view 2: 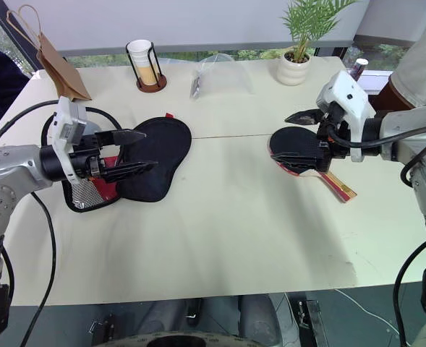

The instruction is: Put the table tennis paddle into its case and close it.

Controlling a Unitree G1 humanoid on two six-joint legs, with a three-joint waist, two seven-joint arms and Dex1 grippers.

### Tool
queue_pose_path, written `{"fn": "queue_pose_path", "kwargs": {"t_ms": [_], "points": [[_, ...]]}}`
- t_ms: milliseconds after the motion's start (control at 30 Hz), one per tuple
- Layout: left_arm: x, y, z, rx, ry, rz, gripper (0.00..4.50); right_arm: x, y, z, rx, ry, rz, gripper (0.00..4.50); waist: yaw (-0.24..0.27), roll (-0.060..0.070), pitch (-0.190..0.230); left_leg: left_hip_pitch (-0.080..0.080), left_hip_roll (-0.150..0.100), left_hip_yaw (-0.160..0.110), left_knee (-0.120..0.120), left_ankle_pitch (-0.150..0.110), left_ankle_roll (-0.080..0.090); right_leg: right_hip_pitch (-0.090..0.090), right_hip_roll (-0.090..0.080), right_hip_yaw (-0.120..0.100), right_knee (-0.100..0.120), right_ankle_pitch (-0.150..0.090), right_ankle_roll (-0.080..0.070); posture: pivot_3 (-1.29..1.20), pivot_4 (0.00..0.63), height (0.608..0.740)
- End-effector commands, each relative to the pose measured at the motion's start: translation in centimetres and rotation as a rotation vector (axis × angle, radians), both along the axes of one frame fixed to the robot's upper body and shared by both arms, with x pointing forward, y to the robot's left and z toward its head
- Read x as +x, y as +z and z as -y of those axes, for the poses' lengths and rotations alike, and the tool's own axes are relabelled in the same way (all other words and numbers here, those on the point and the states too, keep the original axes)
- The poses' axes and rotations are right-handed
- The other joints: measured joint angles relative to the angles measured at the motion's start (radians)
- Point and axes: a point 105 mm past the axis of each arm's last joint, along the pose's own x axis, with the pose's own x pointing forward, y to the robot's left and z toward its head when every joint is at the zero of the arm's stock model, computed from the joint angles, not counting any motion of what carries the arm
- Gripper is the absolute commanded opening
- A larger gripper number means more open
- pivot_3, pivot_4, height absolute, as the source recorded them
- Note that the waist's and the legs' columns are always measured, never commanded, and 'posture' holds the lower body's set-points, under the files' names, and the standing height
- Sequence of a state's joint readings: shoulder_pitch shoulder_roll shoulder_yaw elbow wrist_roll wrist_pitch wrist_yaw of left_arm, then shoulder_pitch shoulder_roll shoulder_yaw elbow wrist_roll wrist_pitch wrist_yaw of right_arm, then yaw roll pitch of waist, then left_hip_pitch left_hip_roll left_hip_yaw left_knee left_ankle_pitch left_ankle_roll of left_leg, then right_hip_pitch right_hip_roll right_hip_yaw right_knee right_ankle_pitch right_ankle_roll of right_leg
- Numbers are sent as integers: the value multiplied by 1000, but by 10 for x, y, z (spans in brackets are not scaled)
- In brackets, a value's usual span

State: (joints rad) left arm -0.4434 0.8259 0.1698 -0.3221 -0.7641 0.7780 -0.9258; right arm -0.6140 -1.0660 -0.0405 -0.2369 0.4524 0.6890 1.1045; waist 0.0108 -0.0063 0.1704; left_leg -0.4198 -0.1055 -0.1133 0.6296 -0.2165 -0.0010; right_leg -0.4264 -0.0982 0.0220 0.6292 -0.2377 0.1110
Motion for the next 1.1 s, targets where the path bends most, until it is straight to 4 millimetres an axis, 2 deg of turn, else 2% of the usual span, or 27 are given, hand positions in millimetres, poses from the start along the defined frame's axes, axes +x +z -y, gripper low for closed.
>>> {"fn": "queue_pose_path", "kwargs": {"t_ms": [33,267,833,1100], "points": [[-2,9,-2,-13,0,45,4500,-1,11,-3,-17,16,54,4444,0,0,0,0,0,0,0,0,0,0,0,0,0,0,0,0,150,740],[-1,16,-3,-24,12,63,4500,1,6,-6,-9,22,50,4444,0,0,0,0,0,0,0,0,0,0,0,0,0,0,0,0,150,740],[-2,17,-6,-28,28,68,4500,10,9,-14,7,39,63,4444,-1,0,0,0,0,0,0,0,0,0,0,0,0,1,2,0,150,740],[-3,15,-16,-22,61,66,4500,23,0,-25,36,14,25,4444,-2,0,0,0,0,0,0,0,0,0,0,0,0,1,2,0,150,740]]}}
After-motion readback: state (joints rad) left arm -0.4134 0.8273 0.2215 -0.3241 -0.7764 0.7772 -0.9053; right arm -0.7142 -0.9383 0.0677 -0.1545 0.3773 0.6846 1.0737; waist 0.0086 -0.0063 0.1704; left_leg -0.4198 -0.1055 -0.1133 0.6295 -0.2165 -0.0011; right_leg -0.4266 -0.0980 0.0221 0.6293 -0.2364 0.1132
